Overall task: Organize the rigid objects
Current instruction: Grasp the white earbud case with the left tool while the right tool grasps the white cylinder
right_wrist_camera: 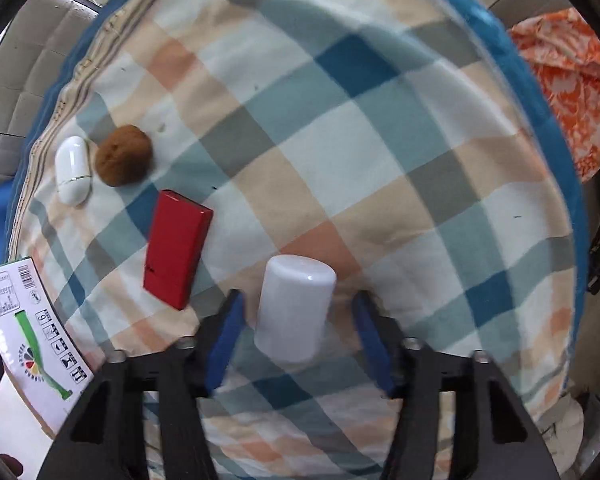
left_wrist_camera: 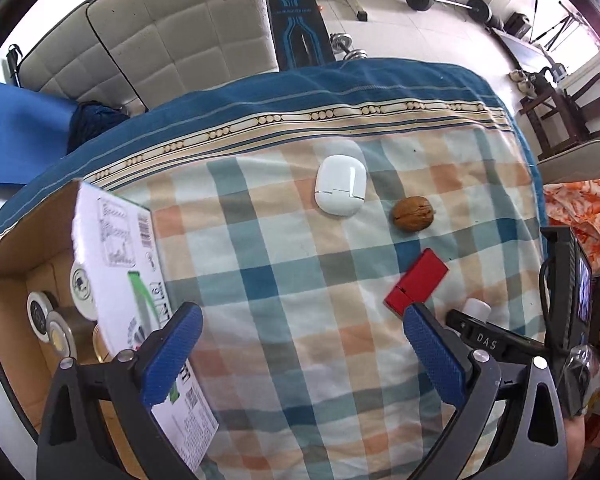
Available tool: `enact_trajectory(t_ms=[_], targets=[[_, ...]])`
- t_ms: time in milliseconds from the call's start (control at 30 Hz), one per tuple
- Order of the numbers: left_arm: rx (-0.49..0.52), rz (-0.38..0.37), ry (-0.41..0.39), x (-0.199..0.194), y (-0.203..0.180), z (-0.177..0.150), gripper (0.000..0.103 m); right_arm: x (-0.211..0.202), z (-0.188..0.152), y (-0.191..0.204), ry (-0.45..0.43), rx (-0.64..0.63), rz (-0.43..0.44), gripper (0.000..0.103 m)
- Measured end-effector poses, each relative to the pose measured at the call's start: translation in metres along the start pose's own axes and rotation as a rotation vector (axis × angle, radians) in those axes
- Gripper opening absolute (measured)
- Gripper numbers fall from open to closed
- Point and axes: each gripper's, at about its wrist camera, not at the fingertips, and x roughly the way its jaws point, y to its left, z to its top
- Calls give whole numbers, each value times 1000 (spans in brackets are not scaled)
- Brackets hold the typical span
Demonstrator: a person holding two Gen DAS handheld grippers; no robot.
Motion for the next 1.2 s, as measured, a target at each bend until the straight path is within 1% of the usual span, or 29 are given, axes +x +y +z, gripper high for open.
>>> enact_trajectory(t_ms=[67, 167, 267, 367, 400, 433, 467, 500, 533, 567, 667, 733, 767, 800, 933, 967, 1100, 1200], targets=[[3, 0, 10, 8, 0, 9, 103, -4, 0, 1, -34, -26, -7, 34], [-10, -26, 23, 20, 0, 27, 103, -16, 5, 4, -69, -80, -35, 34], [-31, -56, 52, 36, -1, 51, 103, -24, 19, 4, -78, -100, -34, 34], [-14, -39, 77, 57, -8, 74, 103, -26, 33, 4, -93, -113, -61, 34], [-3, -30, 85, 66, -11, 81, 101, -25, 37, 5, -91, -114, -64, 34], [6, -22, 89, 72, -13, 85, 92, -24, 40, 5, -88, -114, -66, 34], [20, -15, 97, 79, -17, 90, 84, -23, 45, 5, -84, -119, -72, 34], [40, -9, 116, 88, -21, 94, 72, -20, 48, 6, -77, -120, -77, 34], [50, -2, 131, 94, -23, 96, 65, -18, 50, 6, -71, -121, -78, 34], [54, -6, 141, 98, -24, 98, 64, -17, 53, 7, -66, -122, -81, 34], [70, -7, 165, 113, -28, 98, 63, -14, 58, 10, -64, -129, -94, 34], [69, -8, 154, 115, -27, 98, 59, -12, 65, 12, -60, -135, -95, 34], [72, -8, 135, 114, -27, 97, 55, -12, 67, 13, -57, -140, -97, 34], [83, -10, 120, 111, -28, 96, 43, -10, 67, 14, -54, -144, -100, 34], [75, -17, 95, 104, -26, 92, 43, -9, 65, 23, -51, -183, -124, 34], [69, -12, 89, 102, -25, 90, 43, -8, 64, 37, -48, -191, -127, 34], [57, -8, 44, 77, -21, 72, 43, -20, 52, 48, -51, -224, -118, 33], [39, -25, 13, 56, -17, 56, 43, -32, 41, 53, -61, -240, -91, 33]])
